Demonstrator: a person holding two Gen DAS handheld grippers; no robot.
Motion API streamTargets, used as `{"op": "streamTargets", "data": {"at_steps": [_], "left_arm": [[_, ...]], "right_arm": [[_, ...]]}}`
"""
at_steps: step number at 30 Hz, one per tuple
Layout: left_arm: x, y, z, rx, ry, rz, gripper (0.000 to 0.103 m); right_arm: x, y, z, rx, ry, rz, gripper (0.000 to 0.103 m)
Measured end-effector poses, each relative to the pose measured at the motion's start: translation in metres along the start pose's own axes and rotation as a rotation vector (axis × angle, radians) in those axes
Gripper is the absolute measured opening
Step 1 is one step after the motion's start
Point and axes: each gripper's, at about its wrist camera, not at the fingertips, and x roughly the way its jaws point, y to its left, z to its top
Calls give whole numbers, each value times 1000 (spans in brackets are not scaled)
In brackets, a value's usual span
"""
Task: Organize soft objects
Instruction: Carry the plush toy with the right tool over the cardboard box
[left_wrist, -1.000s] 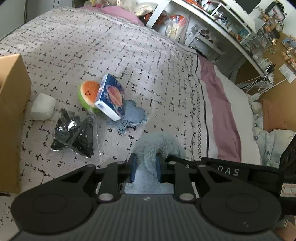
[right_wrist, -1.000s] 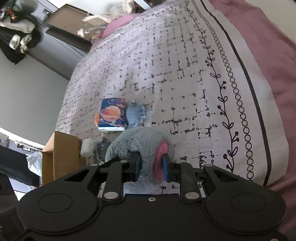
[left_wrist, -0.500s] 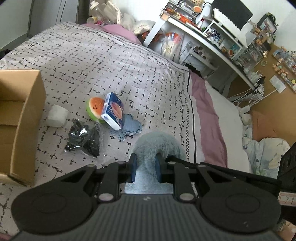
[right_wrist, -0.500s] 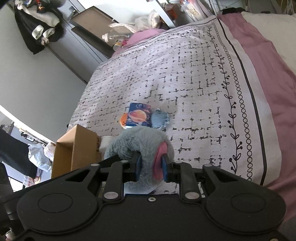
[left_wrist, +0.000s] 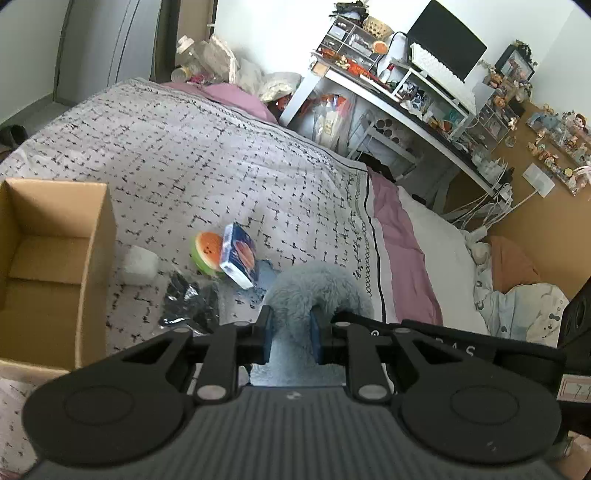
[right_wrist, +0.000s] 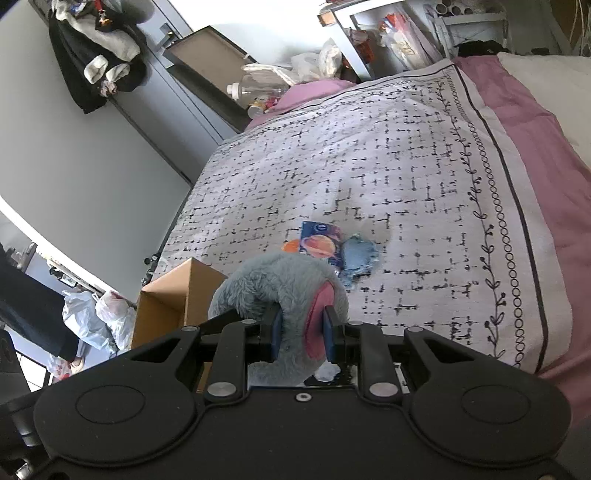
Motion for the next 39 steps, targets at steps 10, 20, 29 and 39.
{"op": "streamTargets", "data": {"at_steps": [10,20,29,39], "left_arm": [[-24,29,6,-20,-35,-6,20],[-48,59,17,-32,-81,10,20],[-66,96,24,-62,-104,39,20],[-74,141,26,-107,-106,77,20]], "right_arm": [[5,35,-5,-23,-19,10,22],[17,77,-7,-56,-28,36,22],[36,115,-13,-70,-9,64,22],[68,150,-24,-87,43,76,22]]}}
